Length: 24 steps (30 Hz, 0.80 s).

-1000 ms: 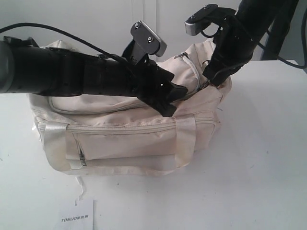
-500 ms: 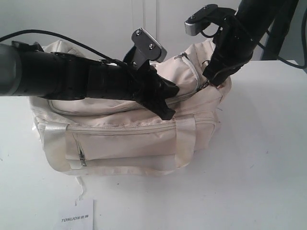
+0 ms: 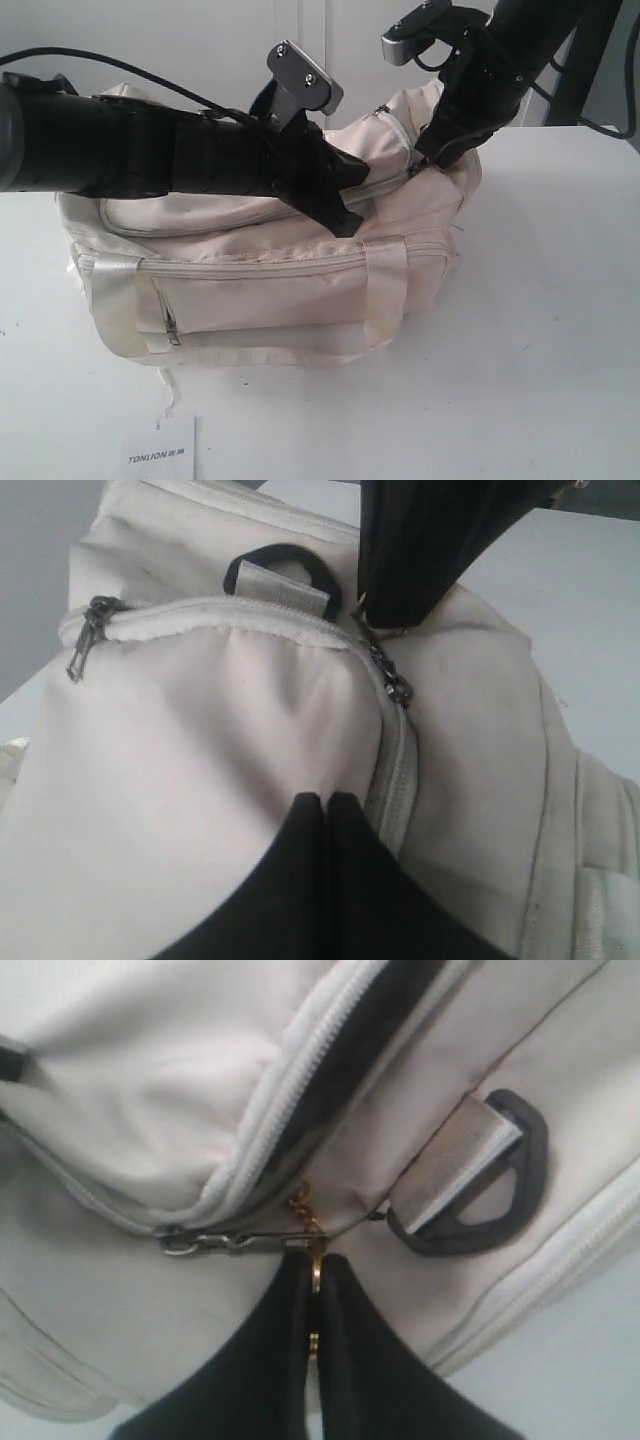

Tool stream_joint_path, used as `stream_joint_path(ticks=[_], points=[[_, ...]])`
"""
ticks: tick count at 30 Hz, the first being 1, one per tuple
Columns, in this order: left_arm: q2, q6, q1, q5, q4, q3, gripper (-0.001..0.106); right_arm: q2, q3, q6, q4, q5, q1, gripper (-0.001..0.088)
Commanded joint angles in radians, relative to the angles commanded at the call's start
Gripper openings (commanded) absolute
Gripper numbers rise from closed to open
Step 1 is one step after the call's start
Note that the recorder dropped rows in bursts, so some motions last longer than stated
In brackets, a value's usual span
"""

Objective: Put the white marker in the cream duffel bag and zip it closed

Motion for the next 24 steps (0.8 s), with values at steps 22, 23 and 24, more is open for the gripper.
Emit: stream_joint_path(ticks=[22, 23, 24], points=[[-0.003, 0.0, 0.0, 0.02, 0.0, 0.0, 0.0, -0.006, 0.0, -0.039, -0.008, -0.22, 0.0, 0.0], [-0.003, 0.0, 0.0, 0.02, 0.0, 0.0, 0.0, -0.006, 0.0, -0.048, -0.008, -0.227, 0.0, 0.0], [-0.003, 0.0, 0.0, 0.02, 0.0, 0.0, 0.0, -0.006, 0.0, -0.056, -0.008, -0.235, 0.0, 0.0]])
